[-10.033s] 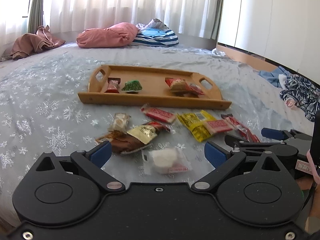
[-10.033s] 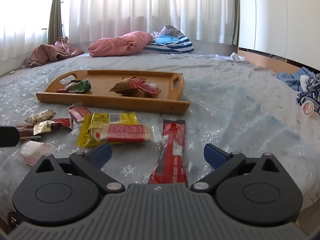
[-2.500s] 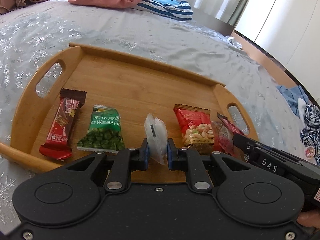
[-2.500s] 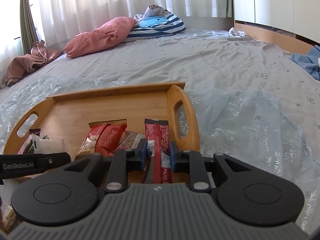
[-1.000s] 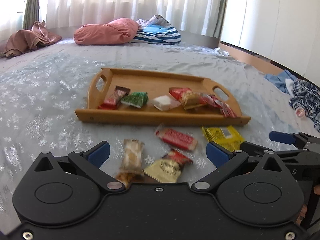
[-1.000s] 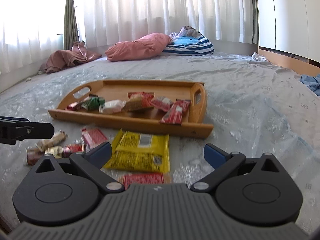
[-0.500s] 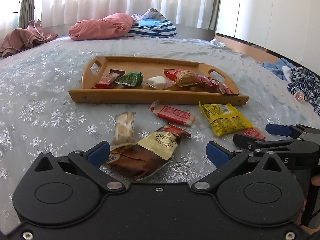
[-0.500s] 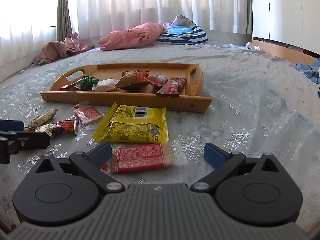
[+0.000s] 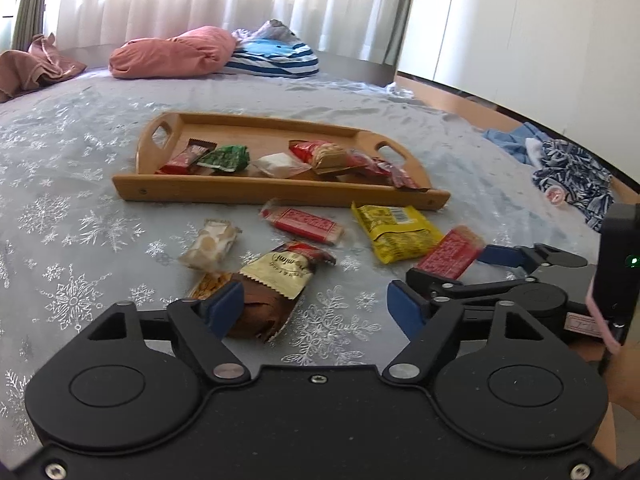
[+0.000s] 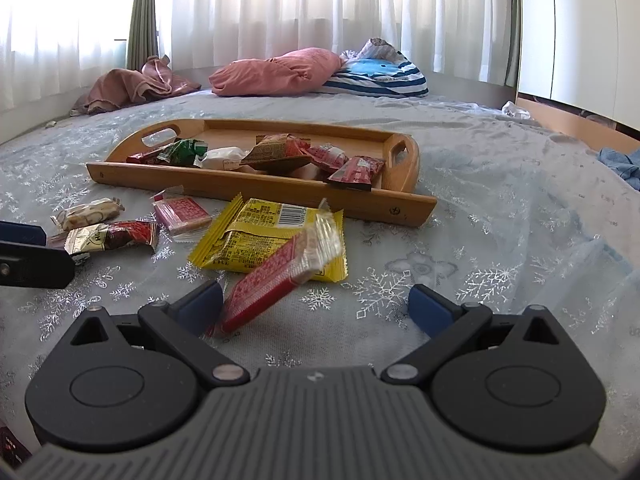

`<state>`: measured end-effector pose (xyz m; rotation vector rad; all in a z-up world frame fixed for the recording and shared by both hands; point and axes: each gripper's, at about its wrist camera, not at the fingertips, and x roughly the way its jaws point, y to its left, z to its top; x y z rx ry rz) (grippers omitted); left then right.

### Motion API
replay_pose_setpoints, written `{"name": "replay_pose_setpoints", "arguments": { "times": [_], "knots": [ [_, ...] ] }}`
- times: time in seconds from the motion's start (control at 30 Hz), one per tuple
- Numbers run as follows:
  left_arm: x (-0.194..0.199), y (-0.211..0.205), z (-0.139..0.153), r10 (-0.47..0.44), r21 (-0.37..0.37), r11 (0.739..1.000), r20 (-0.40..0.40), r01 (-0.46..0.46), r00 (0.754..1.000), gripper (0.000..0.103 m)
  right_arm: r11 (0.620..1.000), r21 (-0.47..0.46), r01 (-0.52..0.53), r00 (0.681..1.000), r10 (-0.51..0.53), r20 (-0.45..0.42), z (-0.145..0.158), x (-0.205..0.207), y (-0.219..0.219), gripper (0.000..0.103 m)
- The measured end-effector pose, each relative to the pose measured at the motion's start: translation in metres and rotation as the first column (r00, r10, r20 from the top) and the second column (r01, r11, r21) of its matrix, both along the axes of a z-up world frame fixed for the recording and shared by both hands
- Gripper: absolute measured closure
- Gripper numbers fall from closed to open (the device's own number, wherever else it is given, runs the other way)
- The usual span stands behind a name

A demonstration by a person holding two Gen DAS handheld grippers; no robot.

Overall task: Organize snacks
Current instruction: 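Withdraw both grippers from the tray toward the remaining snack pile, then lower the left gripper onto the gold 'mini' packet and close it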

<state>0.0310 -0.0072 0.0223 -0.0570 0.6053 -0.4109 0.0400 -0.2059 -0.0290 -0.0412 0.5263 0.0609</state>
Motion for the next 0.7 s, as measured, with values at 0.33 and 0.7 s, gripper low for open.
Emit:
{"name": "replay_pose_setpoints", "arguments": {
  "times": [0.33, 0.7],
  "knots": [
    [0.034, -0.013, -0.002, 0.027, 0.06, 0.998, 0.005, -0.027, 1.0, 0.044, 1.0, 0.003, -0.004, 1.0, 0.004, -0.001, -0.001, 0.0, 0.0, 0.0],
    [0.053, -0.027, -0.012, 0.028, 0.117, 0.993, -0.034, -0.024, 0.999, 0.051, 1.0, 0.003, -0.006, 1.0, 0.006, -0.001, 0.0, 0.0, 0.0, 0.0]
  ]
}}
